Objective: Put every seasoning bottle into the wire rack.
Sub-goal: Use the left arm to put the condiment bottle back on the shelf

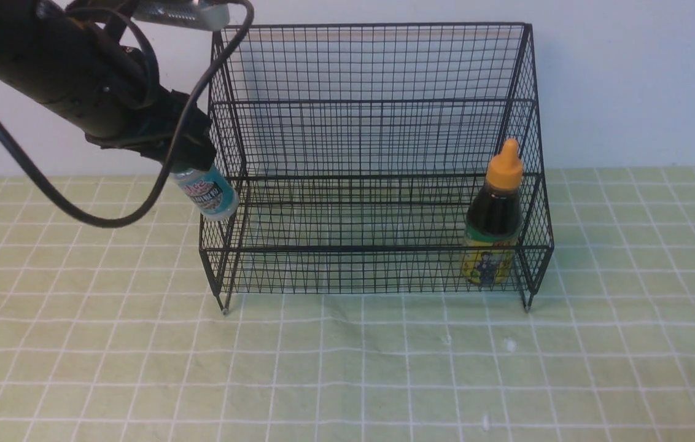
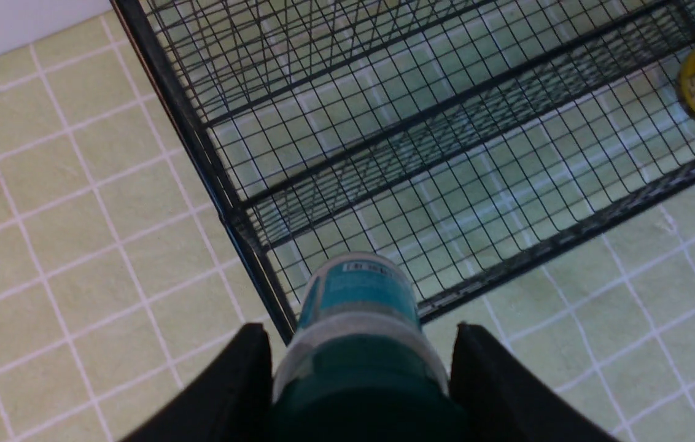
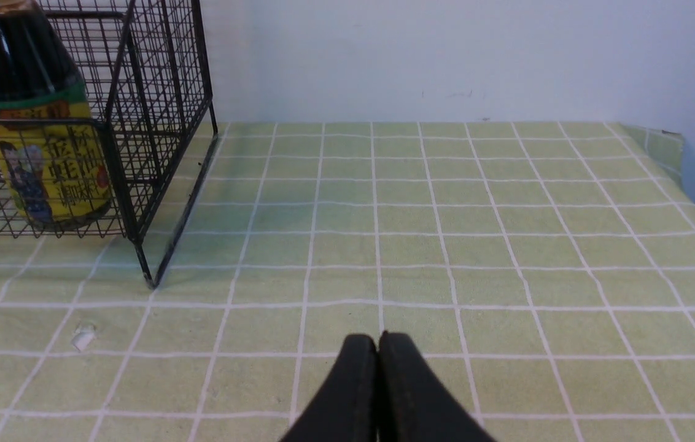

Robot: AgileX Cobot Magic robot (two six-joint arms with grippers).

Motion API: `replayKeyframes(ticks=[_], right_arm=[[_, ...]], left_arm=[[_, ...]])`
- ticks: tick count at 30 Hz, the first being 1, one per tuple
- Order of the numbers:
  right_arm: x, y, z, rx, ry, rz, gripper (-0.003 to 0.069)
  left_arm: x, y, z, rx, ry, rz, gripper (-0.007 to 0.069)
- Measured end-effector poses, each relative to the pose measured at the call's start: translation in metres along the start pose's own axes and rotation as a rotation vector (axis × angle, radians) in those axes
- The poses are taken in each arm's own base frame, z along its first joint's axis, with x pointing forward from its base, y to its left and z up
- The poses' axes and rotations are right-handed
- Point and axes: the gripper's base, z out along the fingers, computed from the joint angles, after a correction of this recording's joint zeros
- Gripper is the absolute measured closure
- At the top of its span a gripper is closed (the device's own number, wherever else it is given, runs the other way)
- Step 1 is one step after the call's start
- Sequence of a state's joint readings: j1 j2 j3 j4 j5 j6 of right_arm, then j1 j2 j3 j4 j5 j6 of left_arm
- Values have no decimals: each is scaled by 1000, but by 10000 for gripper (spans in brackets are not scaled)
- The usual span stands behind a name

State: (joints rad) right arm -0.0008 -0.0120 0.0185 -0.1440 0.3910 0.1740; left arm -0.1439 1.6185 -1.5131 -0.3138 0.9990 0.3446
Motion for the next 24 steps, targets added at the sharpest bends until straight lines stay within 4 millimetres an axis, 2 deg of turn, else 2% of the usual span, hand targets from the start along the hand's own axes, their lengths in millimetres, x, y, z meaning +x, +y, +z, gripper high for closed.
replayKeyframes(ticks=[8,15,24], right_arm=[[0,0,0,0,0,0,673],[0,0,0,0,0,0,673],[0,0,0,0,0,0,673]], left_arm=[[-2,7,31,-3,22,-11,295],[-1,-11,65,-17,87,89,295],[6,-19,100,-63,181,203,295]])
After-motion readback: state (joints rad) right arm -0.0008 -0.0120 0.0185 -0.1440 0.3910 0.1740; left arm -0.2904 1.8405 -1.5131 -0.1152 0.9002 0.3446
